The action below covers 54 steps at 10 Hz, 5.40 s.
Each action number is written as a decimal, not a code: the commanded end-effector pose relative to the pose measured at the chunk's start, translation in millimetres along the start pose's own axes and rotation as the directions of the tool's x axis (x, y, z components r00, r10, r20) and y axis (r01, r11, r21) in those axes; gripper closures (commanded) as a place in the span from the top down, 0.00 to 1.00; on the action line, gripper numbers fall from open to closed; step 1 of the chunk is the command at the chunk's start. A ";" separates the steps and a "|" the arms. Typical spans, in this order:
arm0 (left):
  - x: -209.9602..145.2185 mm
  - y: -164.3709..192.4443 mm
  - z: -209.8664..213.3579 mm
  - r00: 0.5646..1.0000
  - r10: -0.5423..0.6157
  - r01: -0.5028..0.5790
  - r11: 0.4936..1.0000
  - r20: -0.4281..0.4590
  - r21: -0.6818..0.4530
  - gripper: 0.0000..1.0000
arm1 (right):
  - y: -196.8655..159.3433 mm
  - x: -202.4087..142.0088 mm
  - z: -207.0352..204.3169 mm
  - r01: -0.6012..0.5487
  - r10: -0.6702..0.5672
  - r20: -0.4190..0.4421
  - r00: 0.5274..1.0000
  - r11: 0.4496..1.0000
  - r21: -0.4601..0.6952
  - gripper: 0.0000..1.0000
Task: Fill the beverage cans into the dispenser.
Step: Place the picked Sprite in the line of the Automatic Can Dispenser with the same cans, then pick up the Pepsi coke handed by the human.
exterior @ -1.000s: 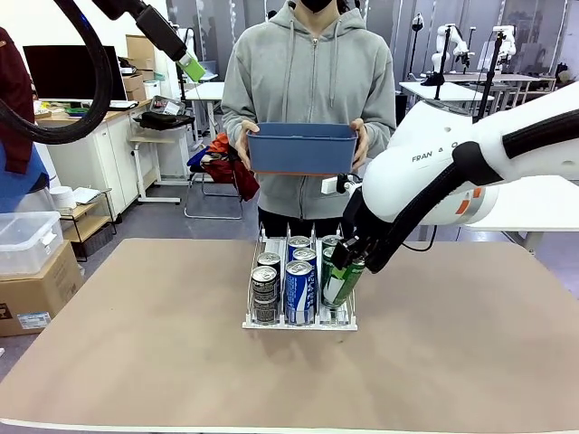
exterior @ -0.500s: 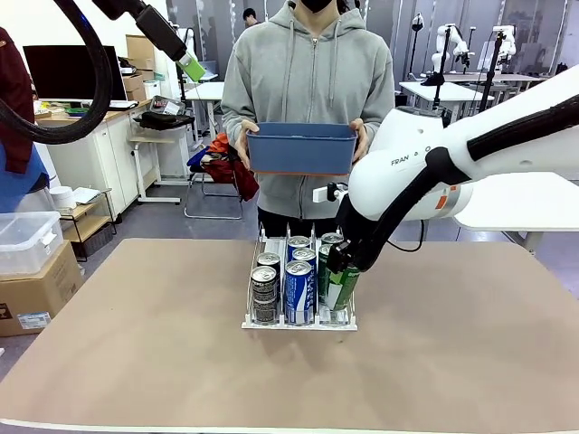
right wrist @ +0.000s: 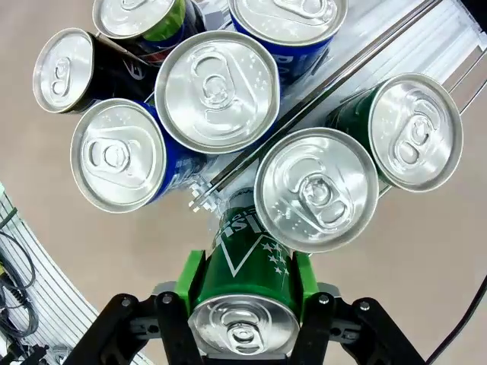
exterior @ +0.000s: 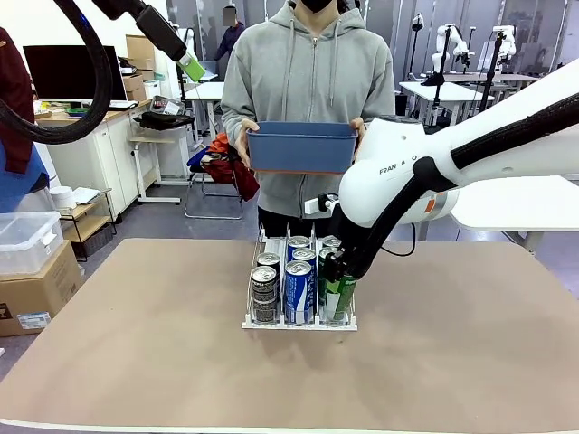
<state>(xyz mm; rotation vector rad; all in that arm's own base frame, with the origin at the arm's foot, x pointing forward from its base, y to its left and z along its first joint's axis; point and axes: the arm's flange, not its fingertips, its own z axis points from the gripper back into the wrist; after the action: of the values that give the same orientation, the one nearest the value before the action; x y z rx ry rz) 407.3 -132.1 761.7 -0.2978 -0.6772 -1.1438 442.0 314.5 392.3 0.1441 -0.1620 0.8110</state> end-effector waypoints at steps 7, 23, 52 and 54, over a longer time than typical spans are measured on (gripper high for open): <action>-2.4 -2.1 1.4 1.000 0.019 -0.019 1.000 0.004 -0.014 1.00 | 1.0 2.6 19.5 0.049 -0.049 -0.017 0.999 0.999 0.013 1.00; -2.4 -2.1 1.4 1.000 0.019 -0.019 1.000 0.004 -0.014 1.00 | -64.0 -26.9 147.7 -0.049 0.032 0.180 0.983 0.995 0.091 1.00; -2.4 -2.1 1.4 1.000 0.019 -0.019 1.000 0.004 -0.014 1.00 | -133.7 -52.0 374.5 -0.199 0.158 0.531 0.833 0.980 0.021 1.00; -2.4 -2.1 1.4 1.000 0.019 -0.019 1.000 0.004 -0.014 1.00 | -124.0 -58.9 374.5 -0.220 0.151 0.545 0.825 0.973 0.064 1.00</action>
<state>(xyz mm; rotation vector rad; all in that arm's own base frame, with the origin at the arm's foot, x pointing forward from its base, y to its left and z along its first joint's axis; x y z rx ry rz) 407.4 -131.4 761.7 -0.2968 -0.6768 -1.1422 465.4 122.1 738.3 0.4358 -0.6610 0.9389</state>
